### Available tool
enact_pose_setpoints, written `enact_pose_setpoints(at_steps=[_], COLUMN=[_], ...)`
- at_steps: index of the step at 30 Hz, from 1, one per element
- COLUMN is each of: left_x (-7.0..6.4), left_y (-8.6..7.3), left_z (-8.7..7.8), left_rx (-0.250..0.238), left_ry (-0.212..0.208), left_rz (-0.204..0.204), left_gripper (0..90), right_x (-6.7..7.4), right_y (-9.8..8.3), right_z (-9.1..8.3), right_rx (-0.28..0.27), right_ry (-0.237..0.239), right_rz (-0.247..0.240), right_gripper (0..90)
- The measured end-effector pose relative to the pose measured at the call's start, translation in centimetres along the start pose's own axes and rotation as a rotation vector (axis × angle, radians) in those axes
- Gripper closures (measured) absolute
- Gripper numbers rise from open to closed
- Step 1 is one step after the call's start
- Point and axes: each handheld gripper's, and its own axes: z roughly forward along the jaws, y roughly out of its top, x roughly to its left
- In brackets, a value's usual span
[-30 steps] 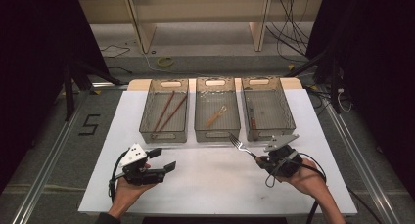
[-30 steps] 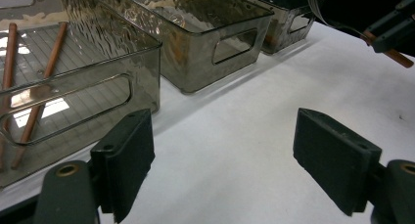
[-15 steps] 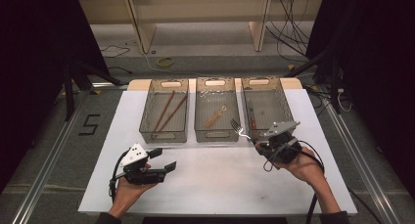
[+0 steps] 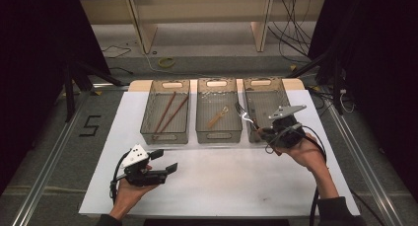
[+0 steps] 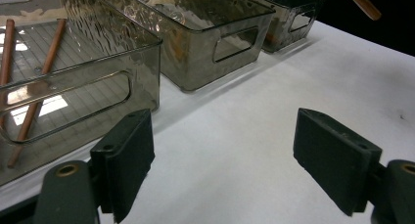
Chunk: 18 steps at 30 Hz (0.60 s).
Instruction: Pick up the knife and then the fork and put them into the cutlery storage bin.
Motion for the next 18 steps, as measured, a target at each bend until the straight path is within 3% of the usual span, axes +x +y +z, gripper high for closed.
enact_pose_setpoints(at_steps=[18], left_x=[0.1], left_y=[0.0], left_z=[0.0], left_rx=[-0.001], left_ry=[-0.002], left_rz=[-0.002], left_gripper=[22.2], right_x=[-2.8], right_y=[3.0], right_z=[1.0], right_rx=[-0.009], right_ry=[-0.030], right_rz=[0.068], right_gripper=[77.8])
